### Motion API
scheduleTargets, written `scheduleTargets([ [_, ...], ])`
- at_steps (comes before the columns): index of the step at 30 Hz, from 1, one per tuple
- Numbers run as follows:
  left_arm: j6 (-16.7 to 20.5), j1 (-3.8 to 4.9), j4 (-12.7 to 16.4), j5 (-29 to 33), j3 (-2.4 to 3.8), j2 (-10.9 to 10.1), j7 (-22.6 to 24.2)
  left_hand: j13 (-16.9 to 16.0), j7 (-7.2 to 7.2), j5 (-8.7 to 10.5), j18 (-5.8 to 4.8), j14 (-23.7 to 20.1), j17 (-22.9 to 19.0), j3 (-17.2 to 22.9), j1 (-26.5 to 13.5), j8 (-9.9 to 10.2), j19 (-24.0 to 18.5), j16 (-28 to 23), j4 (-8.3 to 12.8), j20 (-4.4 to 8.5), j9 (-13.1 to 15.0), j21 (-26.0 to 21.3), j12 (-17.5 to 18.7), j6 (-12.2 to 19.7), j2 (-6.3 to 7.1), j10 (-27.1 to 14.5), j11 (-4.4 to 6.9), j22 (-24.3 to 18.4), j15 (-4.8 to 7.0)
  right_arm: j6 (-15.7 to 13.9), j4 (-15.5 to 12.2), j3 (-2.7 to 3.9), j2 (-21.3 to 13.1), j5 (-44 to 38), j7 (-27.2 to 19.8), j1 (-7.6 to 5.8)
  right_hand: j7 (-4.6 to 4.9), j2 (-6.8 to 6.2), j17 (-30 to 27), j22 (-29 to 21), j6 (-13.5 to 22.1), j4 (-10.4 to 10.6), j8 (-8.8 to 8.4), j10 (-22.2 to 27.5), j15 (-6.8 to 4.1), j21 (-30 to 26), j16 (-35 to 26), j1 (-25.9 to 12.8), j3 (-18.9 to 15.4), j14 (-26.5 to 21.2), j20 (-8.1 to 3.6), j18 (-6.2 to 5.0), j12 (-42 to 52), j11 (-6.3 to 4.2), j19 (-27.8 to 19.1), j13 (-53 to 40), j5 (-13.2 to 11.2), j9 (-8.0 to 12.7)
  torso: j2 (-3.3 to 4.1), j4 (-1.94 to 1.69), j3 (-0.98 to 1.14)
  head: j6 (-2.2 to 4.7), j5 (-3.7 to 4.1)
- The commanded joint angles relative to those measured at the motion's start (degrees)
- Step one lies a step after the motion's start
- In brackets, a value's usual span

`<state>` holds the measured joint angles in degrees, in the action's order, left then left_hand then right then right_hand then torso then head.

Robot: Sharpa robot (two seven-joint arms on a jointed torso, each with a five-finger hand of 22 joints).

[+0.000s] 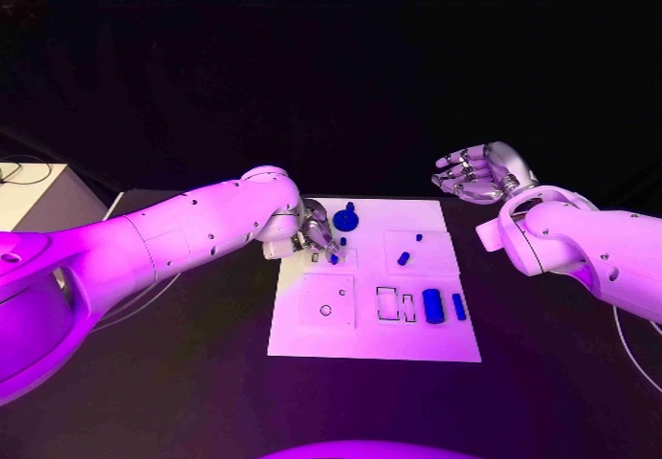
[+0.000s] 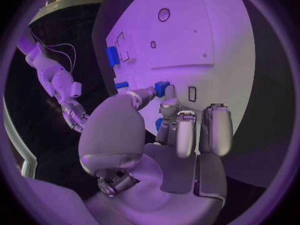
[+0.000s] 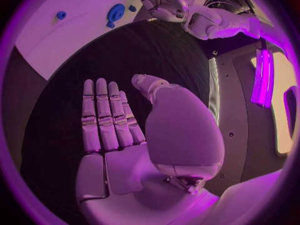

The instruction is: Assemble the parts on the task board

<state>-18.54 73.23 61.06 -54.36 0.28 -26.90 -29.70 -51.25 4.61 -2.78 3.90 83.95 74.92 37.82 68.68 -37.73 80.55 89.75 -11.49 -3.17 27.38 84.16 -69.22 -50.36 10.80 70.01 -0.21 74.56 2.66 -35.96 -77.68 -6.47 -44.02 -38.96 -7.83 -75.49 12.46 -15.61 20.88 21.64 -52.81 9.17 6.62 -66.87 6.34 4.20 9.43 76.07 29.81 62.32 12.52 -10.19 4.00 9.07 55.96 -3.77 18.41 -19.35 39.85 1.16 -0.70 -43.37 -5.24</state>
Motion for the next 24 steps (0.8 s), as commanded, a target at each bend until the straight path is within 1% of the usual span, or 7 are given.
scheduleTargets([
  [1, -1.2, -0.04, 0.2, 0.7, -0.02, 0.0, 0.1, 0.2, -0.15, -0.68, -0.54, 5.7, 14.0, 4.5, 0.5, 0.1, -0.3, -0.2, 3.9, -0.02, 1.1, -0.1, 0.3, 0.1, 0.11, -0.5, -0.06, -0.1, 0.32, 0.7, 0.1, 0.0, 0.1, -0.6, -0.2, -0.01, 0.4, -0.02, 0.0, 0.0, 0.1, -0.1, -0.35, 0.3, 0.26, -0.3, -0.2, -0.6, -0.1, -0.3, 0.46, -0.24, -0.3, -0.06, 0.1, 0.1, 0.1, 0.1, 0.06, 0.02, 0.0, -0.05, -0.03],
  [3, -1.3, -0.05, 0.3, 0.9, -0.02, 0.0, 0.1, 0.4, 0.01, -4.47, -0.53, 5.7, 14.0, 6.6, 0.1, -0.1, -0.3, -0.2, 5.7, -0.03, 1.9, -0.2, 0.6, 0.3, 0.28, -0.5, -0.1, -0.1, 0.29, 0.8, 0.1, -0.01, 0.1, -0.6, -0.2, -0.01, 0.41, -0.01, -0.1, -0.1, 0.1, -0.1, -0.37, 0.3, 0.28, -0.3, -0.2, -0.6, -0.1, -0.3, 0.47, -0.23, -0.2, -0.04, 0.0, 0.1, 0.1, 0.1, 0.06, 0.0, 0.01, -0.07, -0.03],
  [7, -1.4, -0.06, 0.4, 1.4, -0.01, -0.1, 0.2, 0.6, 0.35, -10.16, -0.54, 5.7, 14.0, 8.7, -0.2, -0.9, -0.3, -0.2, 8.5, -0.09, 3.6, -0.1, 1.0, 0.9, -0.08, -0.4, -0.35, 0.0, 0.14, 0.8, 0.2, -0.02, 0.1, -0.6, -0.2, -0.01, 0.41, -0.01, -0.1, -0.1, 0.1, -0.1, -0.37, 0.3, 0.28, -0.3, -0.2, -0.6, -0.1, -0.3, 0.47, -0.23, -0.2, -0.04, 0.0, 0.1, 0.1, 0.1, 0.07, 0.0, 0.01, -0.08, -0.04],
  [8, -1.4, -0.06, 0.4, 1.5, -0.01, -0.1, 0.2, 0.6, 0.39, -10.75, -0.55, 5.7, 14.0, 8.9, -0.3, -1.0, -0.2, -0.2, 8.7, -0.12, 3.8, -0.1, 1.0, 1.0, -0.16, -0.4, -0.35, 0.1, 0.11, 0.8, 0.2, -0.02, 0.1, -0.6, -0.2, 0.0, 0.41, -0.01, -0.1, -0.1, 0.1, -0.1, -0.37, 0.3, 0.28, -0.3, -0.2, -0.6, -0.1, -0.3, 0.47, -0.23, -0.2, -0.04, 0.0, 0.1, 0.1, 0.1, 0.07, 0.0, 0.01, -0.08, -0.04],
  [9, -1.3, -0.06, 0.4, 1.6, -0.01, -0.1, 0.2, 0.6, 0.49, -12.4, -0.55, 5.7, 14.2, 9.6, -0.4, -1.2, -0.2, -0.1, 9.4, -0.17, 4.2, -0.1, 1.1, 1.0, -0.37, -0.3, -0.41, 0.1, 0.07, 0.8, 0.2, -0.03, 0.1, -0.6, -0.2, 0.0, 0.41, -0.01, -0.1, -0.1, 0.1, -0.1, -0.37, 0.3, 0.28, -0.3, -0.2, -0.6, -0.1, -0.3, 0.47, -0.23, -0.2, -0.04, 0.0, 0.1, 0.1, 0.1, 0.05, 0.02, 0.02, -0.08, -0.06],
  [14, -0.2, -0.11, 0.7, 3.0, 0.01, -0.2, 0.4, 0.0, 0.49, -16.68, -0.66, 5.9, 14.7, 11.7, -1.6, -1.6, 0.2, 0.1, 10.9, -0.24, 5.2, 0.3, 0.8, 0.5, -0.4, 0.3, -0.41, 0.8, 0.1, 0.8, 0.3, -0.05, 0.1, -0.6, -0.3, 0.01, 0.43, 0.0, -0.1, -0.2, 0.1, -0.1, -0.4, 0.3, 0.3, -0.4, -0.3, -0.7, -0.2, -0.4, 0.49, -0.24, -0.2, -0.02, 0.0, 0.1, 0.1, 0.1, 0.03, 0.05, 0.03, -0.1, -0.08],
  [24, 3.0, -0.15, 1.7, 5.1, 0.25, -1.0, 0.7, -1.5, -0.02, -22.61, -0.87, 6.1, 15.1, 12.7, -3.5, -1.9, 0.9, 0.2, 12.6, 0.08, 6.6, 0.8, -0.1, -0.7, 0.36, 2.0, 0.12, 1.9, 0.56, 0.8, 0.3, -0.09, -0.1, -0.5, -0.3, 0.01, 0.45, 0.01, -0.1, -0.2, 0.1, -0.1, -0.43, 0.4, 0.32, -0.4, -0.3, -0.7, -0.2, -0.4, 0.52, -0.24, -0.2, 0.0, 0.0, 0.1, 0.1, 0.1, -0.03, 0.01, 0.12, 0.0, -0.02],
])
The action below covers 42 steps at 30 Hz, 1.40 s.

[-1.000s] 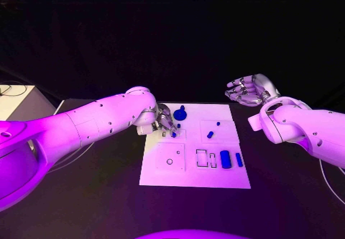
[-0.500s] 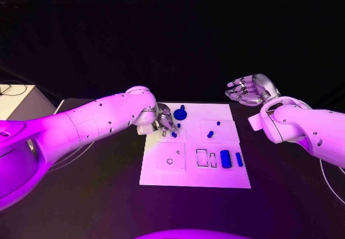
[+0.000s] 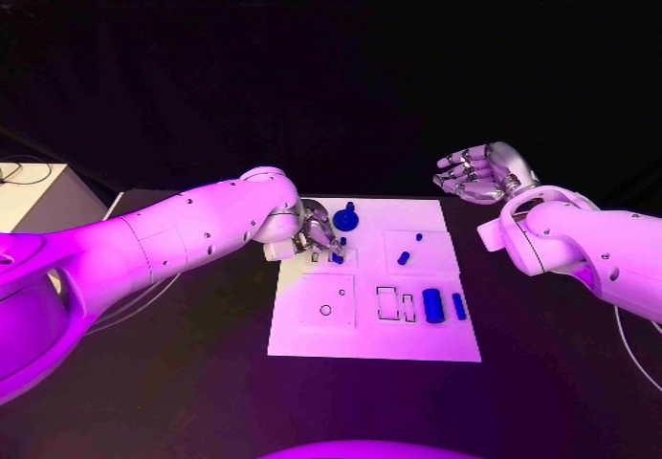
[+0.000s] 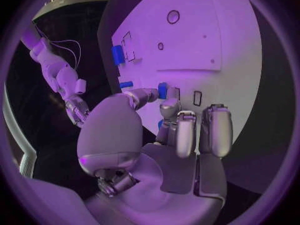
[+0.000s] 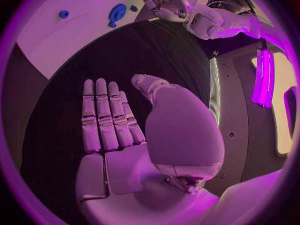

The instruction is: Assemble the parts on the task board

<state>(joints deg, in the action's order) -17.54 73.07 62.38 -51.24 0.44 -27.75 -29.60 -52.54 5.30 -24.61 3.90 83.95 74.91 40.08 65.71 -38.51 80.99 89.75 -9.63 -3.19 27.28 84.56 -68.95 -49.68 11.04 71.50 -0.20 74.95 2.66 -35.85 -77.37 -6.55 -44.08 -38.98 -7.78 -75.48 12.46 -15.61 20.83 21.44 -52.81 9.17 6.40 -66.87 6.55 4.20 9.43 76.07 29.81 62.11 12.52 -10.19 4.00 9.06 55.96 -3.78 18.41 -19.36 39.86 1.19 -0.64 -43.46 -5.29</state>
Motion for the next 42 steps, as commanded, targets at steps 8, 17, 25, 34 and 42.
scheduleTargets([
  [8, 3.5, 0.04, 1.4, 2.1, 0.21, -1.1, 0.7, -1.0, -0.9, -2.25, -0.92, 6.1, 15.1, 10.4, -0.8, -1.2, 0.6, 0.3, 11.3, 0.22, 7.1, 0.5, -0.8, -1.8, 0.41, 1.2, 0.29, 1.8, 0.74, 0.6, 0.0, -0.02, -0.3, -0.4, -0.4, 0.01, 0.47, 0.02, -0.1, -0.1, 0.2, -0.1, -0.24, 0.4, 0.14, -0.4, -0.4, -0.7, -0.2, -0.2, 0.54, -0.23, -0.2, 0.02, 0.0, 0.1, 0.1, 0.1, -0.05, -0.07, 0.07, 0.19, -0.03],
  [17, 4.6, 0.06, 2.0, -2.7, 0.23, -1.6, 0.5, -2.4, -1.16, -3.76, -1.01, 6.1, 15.1, 10.4, -1.0, -1.2, 1.0, 0.3, 11.8, 0.39, 7.4, 0.7, -1.6, -2.5, 0.75, 2.4, 0.55, 2.2, 0.97, 0.5, 0.1, -0.05, -0.7, -0.2, -0.5, 0.03, 0.49, 0.04, -0.2, -0.2, 0.2, -0.1, -0.27, 0.5, 0.17, -0.4, -0.4, -0.8, -0.3, -0.3, 0.56, -0.23, -0.2, 0.04, -0.1, 0.1, 0.1, 0.1, 0.01, -0.02, 0.12, 0.29, -0.09],
  [25, 4.8, 0.07, 1.5, -5.2, 0.14, -1.3, 0.3, -3.0, -1.26, -4.48, -1.01, 6.1, 15.1, 10.4, -1.1, -1.2, 1.0, 0.3, 11.9, 0.47, 7.5, 0.7, -1.8, -2.7, 0.81, 2.8, 0.64, 2.2, 1.06, 0.4, 0.1, -0.07, -0.8, -0.2, -0.5, 0.04, 0.5, 0.04, -0.2, -0.3, 0.2, -0.1, -0.29, 0.5, 0.18, -0.4, -0.5, -0.8, -0.3, -0.3, 0.58, -0.23, -0.2, 0.05, -0.1, 0.1, 0.1, 0.1, 0.06, -0.07, 0.03, 0.21, -0.23],
  [34, 4.4, 0.06, 1.1, -5.9, -0.07, -0.9, 0.1, -3.0, -1.26, -4.57, -1.0, 6.1, 15.1, 10.4, -1.1, -1.2, 0.9, 0.3, 11.9, 0.48, 7.5, 0.7, -1.9, -2.7, 0.81, 2.9, 0.65, 2.2, 1.07, 0.4, 0.0, -0.08, -0.8, -0.2, -0.5, 0.04, 0.51, 0.03, -0.2, -0.3, 0.2, -0.1, -0.31, 0.5, 0.19, -0.5, -0.5, -0.8, -0.3, -0.3, 0.59, -0.24, -0.2, 0.06, -0.1, 0.1, 0.2, 0.1, 0.06, -0.05, -0.07, 0.03, -0.3],
  [42, 3.9, 0.04, 1.1, -6.0, -0.16, -0.6, 0.0, -3.2, -1.27, -4.7, -0.99, 6.1, 15.1, 10.4, -1.2, -1.2, 0.9, 0.3, 11.9, 0.49, 7.6, 0.7, -2.0, -2.8, 0.8, 3.0, 0.66, 2.2, 1.08, 0.5, -0.1, -0.09, -0.9, -0.3, -0.4, 0.05, 0.51, 0.03, -0.2, -0.4, 0.2, -0.1, -0.32, 0.5, 0.2, -0.5, -0.5, -0.8, -0.4, -0.3, 0.6, -0.24, -0.2, 0.07, -0.1, 0.1, 0.2, 0.1, 0.05, -0.05, -0.13, -0.16, -0.39],
])
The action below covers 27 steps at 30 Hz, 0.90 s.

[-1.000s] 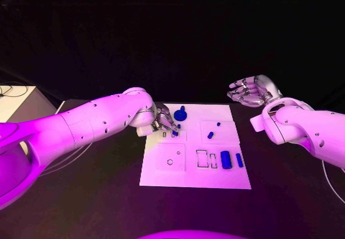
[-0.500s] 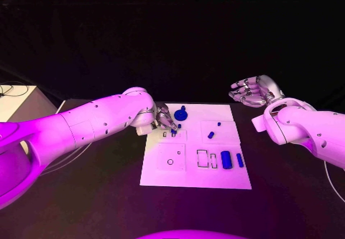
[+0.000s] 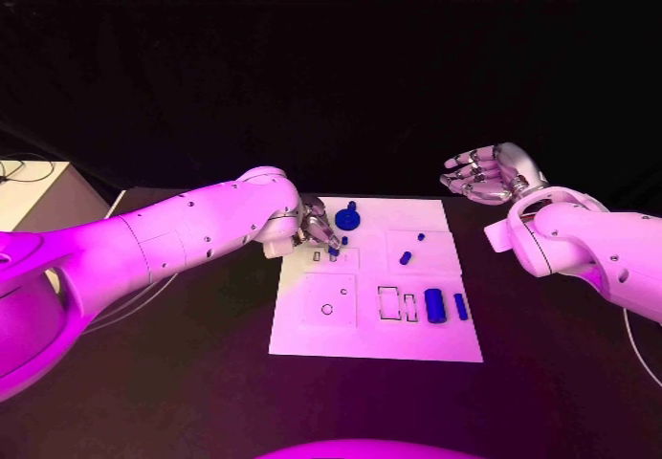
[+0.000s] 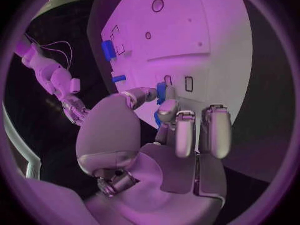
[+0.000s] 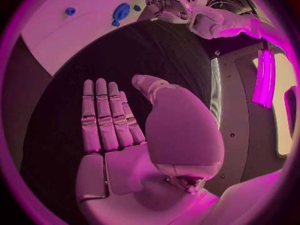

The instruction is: Assemble the parts on the task board

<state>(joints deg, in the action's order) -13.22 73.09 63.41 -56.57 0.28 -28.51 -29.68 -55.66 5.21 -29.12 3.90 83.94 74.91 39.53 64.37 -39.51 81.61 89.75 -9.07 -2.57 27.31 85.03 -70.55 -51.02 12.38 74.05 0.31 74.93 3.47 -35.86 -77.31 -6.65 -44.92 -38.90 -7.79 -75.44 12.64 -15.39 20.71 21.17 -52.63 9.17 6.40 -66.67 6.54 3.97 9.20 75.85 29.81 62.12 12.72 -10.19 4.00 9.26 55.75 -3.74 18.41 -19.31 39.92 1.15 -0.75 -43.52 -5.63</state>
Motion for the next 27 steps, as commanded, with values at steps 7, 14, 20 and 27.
scheduleTargets([
  [7, -0.7, 0.02, 0.1, -0.7, -0.01, 0.1, 0.1, 0.0, -1.18, -0.2, -0.99, 6.1, 15.1, 11.0, 0.2, -0.2, 0.3, 0.3, 11.3, -0.13, 7.5, 0.2, -0.4, -1.4, -0.54, 0.4, 0.15, 2.2, 0.27, 0.6, -0.1, 0.0, 0.0, -0.4, -0.4, 0.02, 0.34, -0.19, -0.1, -0.1, 0.0, -0.1, -0.33, 0.4, 0.21, -0.2, -0.3, -0.6, -0.4, -0.3, 0.41, -0.24, -0.2, -0.13, 0.1, 0.1, 0.2, 0.1, -0.01, -0.01, 0.03, -0.21, -0.05],
  [14, -1.1, 0.02, 0.2, -1.0, -0.01, 0.1, 0.1, -0.1, -1.21, -0.36, -1.0, 6.1, 15.1, 11.0, 0.1, -0.2, 0.3, 0.3, 11.3, -0.11, 7.6, 0.2, -0.4, -1.5, -0.54, 0.4, 0.16, 2.2, 0.29, 0.7, 0.1, 0.0, 0.1, -0.4, -0.4, 0.05, 0.34, -0.19, -0.1, -0.1, 0.0, -0.1, -0.33, 0.4, 0.21, -0.2, -0.3, -0.6, -0.4, -0.3, 0.41, -0.24, -0.2, -0.13, 0.1, 0.1, 0.2, 0.1, 0.01, 0.05, 0.04, -0.28, -0.18],
  [20, -1.8, 0.01, 0.4, -1.0, 0.0, -0.1, 0.0, -0.2, -1.21, -0.41, -1.01, 6.1, 15.1, 11.0, 0.1, -0.2, 0.4, 0.3, 11.3, -0.11, 7.6, 0.2, -0.4, -1.5, -0.55, 0.5, 0.17, 2.2, 0.29, 0.7, 0.2, 0.0, 0.1, -0.4, -0.4, 0.07, 0.34, -0.18, -0.1, -0.2, 0.0, -0.1, -0.35, 0.4, 0.21, -0.2, -0.4, -0.6, -0.4, -0.3, 0.42, -0.25, -0.2, -0.13, 0.1, 0.1, 0.2, 0.1, 0.02, 0.02, 0.03, -0.38, -0.14],
  [27, -2.4, 0.01, 0.7, -0.9, 0.06, -0.3, 0.0, -0.4, -1.25, -0.69, -1.0, 6.1, 15.1, 11.0, 0.1, -0.2, 0.3, 0.3, 11.4, -0.09, 7.6, 0.2, -0.5, -1.6, -0.53, 0.6, 0.21, 2.2, 0.32, 0.8, 0.3, 0.0, 0.1, -0.4, -0.4, 0.09, 0.34, -0.18, -0.1, -0.2, 0.0, -0.1, -0.35, 0.4, 0.21, -0.2, -0.4, -0.6, -0.4, -0.3, 0.42, -0.25, -0.2, -0.13, 0.1, 0.1, 0.2, 0.1, -0.01, 0.03, 0.02, -0.47, -0.13],
])
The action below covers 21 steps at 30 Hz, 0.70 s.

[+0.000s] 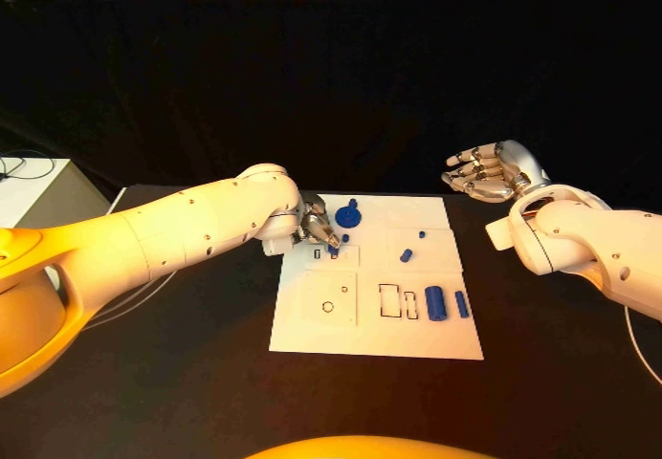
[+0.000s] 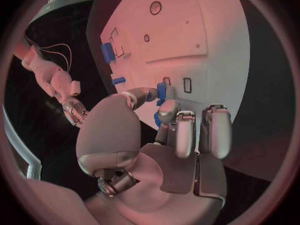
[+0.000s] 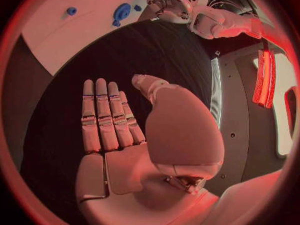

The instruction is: Assemble the parts on the task board

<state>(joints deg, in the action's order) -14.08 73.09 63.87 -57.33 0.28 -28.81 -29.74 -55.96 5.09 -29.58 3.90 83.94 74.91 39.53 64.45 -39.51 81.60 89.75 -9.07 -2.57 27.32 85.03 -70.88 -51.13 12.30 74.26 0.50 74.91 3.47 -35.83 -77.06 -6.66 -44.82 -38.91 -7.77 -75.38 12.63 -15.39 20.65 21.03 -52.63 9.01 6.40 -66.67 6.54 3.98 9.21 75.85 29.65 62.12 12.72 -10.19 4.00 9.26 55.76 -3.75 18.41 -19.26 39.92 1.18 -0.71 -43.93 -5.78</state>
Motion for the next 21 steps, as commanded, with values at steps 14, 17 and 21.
scheduleTargets([
  [14, -2.1, 0.01, 0.4, 0.0, 0.13, -0.2, 0.0, -0.2, -1.19, -0.61, -1.0, 6.1, 15.1, 11.1, 0.0, -0.2, 0.3, 0.3, 11.4, -0.05, 7.7, 0.2, -0.3, -1.6, -0.42, 0.5, 0.07, 2.2, 0.37, 0.8, 0.1, 0.0, 0.1, -0.4, -0.4, 0.08, 0.35, -0.14, -0.1, -0.2, 0.0, 0.0, -0.37, 0.4, 0.22, -0.2, -0.4, -0.6, -0.3, -0.3, 0.44, -0.26, -0.2, -0.12, 0.0, 0.1, 0.2, 0.1, -0.01, -0.05, 0.0, -0.2, 0.03],
  [17, -2.1, 0.01, 0.4, 0.1, 0.13, -0.2, 0.0, -0.2, -1.19, -0.61, -1.0, 6.1, 15.1, 11.1, 0.0, -0.2, 0.3, 0.3, 11.4, -0.05, 7.7, 0.2, -0.3, -1.6, -0.42, 0.5, 0.07, 2.2, 0.37, 0.8, 0.1, 0.0, 0.1, -0.4, -0.4, 0.09, 0.35, -0.14, -0.1, -0.2, 0.0, 0.0, -0.37, 0.4, 0.22, -0.2, -0.4, -0.6, -0.3, -0.3, 0.44, -0.26, -0.2, -0.12, 0.0, 0.1, 0.2, 0.1, -0.02, -0.02, -0.01, -0.25, -0.04],
  [21, -2.1, 0.01, 0.5, 0.1, 0.12, -0.2, 0.0, -0.2, -1.2, -0.76, -1.01, 6.1, 15.1, 11.1, -0.1, -0.2, 0.4, 0.3, 11.5, -0.04, 7.8, 0.3, -0.2, -1.6, -0.39, 0.5, 0.08, 2.3, 0.38, 0.8, 0.1, 0.0, 0.1, -0.4, -0.4, 0.11, 0.35, -0.14, -0.1, -0.2, 0.0, 0.0, -0.37, 0.4, 0.22, -0.2, -0.4, -0.6, -0.3, -0.3, 0.44, -0.26, -0.2, -0.12, 0.0, 0.1, 0.2, 0.1, -0.04, -0.04, 0.01, -0.34, -0.07],
])
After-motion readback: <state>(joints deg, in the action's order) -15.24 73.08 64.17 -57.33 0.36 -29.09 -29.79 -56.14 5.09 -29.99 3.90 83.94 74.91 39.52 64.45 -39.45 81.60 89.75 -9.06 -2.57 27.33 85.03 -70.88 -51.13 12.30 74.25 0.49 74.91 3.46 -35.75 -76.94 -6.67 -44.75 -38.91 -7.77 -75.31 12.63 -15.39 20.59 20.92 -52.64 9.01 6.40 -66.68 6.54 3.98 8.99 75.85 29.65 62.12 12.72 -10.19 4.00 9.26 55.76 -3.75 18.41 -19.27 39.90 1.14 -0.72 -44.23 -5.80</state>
